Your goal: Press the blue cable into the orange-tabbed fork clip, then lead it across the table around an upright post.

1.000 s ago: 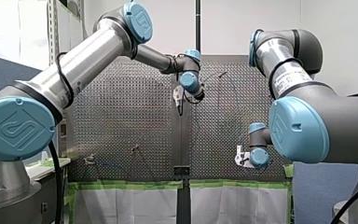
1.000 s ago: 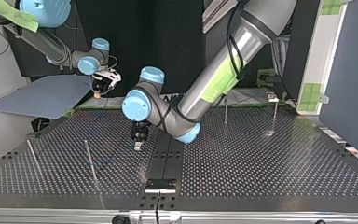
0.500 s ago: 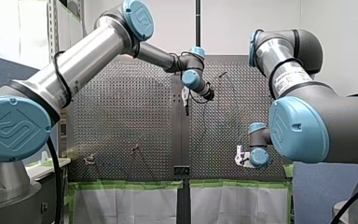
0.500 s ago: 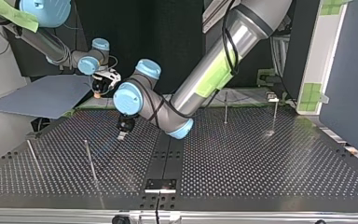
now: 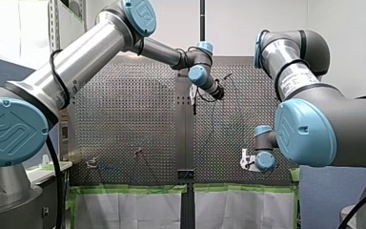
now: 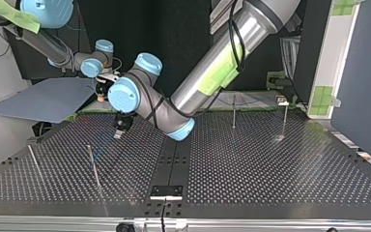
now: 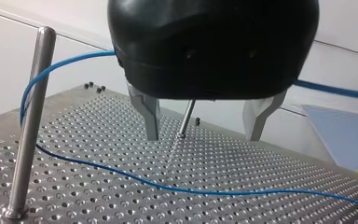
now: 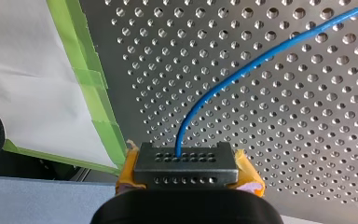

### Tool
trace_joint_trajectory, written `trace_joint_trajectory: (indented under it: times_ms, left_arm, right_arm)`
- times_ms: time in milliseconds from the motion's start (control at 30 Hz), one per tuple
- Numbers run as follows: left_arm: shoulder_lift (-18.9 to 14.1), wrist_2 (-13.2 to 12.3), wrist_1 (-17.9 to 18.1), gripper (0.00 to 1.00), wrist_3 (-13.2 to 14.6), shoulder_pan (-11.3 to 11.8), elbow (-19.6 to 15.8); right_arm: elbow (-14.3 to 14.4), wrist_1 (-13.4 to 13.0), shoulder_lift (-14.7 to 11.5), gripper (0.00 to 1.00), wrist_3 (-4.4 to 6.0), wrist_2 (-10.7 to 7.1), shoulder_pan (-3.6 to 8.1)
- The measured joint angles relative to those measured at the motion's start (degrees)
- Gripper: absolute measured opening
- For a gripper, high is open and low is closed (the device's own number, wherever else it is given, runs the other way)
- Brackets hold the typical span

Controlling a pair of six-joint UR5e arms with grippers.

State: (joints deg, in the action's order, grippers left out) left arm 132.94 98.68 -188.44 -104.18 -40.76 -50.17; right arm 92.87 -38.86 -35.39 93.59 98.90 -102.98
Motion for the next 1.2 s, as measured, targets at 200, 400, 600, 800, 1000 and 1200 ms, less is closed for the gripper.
trace_joint_trajectory:
  times_ms: [200, 400, 600, 800, 1000, 1200]
  left_arm:
    - [-1.4, 1.3, -0.4, 0.87, 1.0, -0.4, -0.2]
    - [-3.9, 1.8, -0.7, 0.87, 1.2, -0.8, -0.6]
    - [-5.6, 3.7, -1.8, 0.87, 2.2, -1.2, -2.0]
    - [-7.4, 6.0, -1.9, 0.87, 3.1, -1.8, -3.8]
    - [-10.4, 6.5, -2.5, 0.87, 3.3, -2.5, -4.7]
    - [-13.6, 6.6, -2.6, 0.87, 3.3, -2.8, -5.2]
  right_arm:
    - [0.0, 0.0, 0.0, 0.00, 0.03, -0.07, 0.01]
    - [0.0, 0.0, 0.0, 0.00, 0.03, -0.10, 0.01]
    - [0.0, 0.1, 0.0, 0.00, -0.04, -0.10, 0.01]
    - [0.0, 0.2, 0.0, 0.00, -0.06, -0.10, -0.01]
    - [0.0, 0.3, 0.0, 0.00, -0.10, -0.10, -0.19]
    - [0.0, 0.3, 0.0, 0.00, -0.13, -0.10, -0.37]
